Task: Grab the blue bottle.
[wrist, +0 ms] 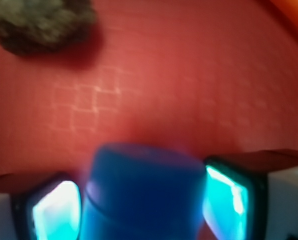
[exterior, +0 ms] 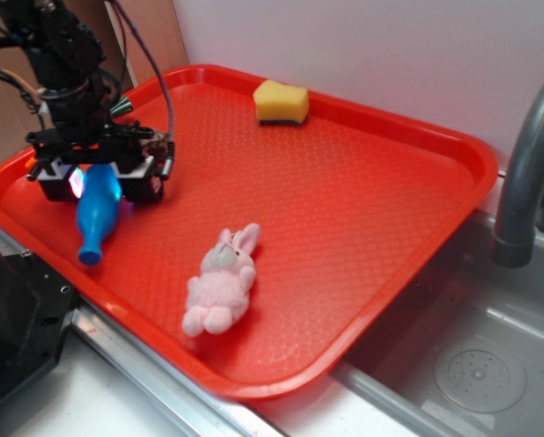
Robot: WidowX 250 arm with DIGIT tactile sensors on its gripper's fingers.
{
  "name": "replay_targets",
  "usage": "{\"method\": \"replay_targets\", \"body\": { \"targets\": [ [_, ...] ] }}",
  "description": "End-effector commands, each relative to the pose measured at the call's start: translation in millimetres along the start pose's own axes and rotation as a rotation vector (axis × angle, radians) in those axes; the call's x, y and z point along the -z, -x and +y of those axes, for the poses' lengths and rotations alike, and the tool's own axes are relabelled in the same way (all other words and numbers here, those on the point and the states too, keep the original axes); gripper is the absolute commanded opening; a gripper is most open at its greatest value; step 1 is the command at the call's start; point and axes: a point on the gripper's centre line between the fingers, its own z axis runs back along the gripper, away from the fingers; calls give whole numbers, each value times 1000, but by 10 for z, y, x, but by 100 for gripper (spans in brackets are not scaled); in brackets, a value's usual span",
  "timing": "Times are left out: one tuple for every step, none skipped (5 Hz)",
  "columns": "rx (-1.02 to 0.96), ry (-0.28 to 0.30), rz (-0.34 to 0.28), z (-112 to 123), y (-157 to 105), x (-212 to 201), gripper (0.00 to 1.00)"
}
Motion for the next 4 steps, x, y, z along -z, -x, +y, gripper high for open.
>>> {"method": "replay_targets", "body": {
  "targets": [
    [506,44,-8,-257,126,-601,0],
    [606,41,-100,-422,98,-1120,0],
    [690,28,-101,-539,41,-1573,0],
    [715,25,-74,-530,1,-1709,0]
  ]
}}
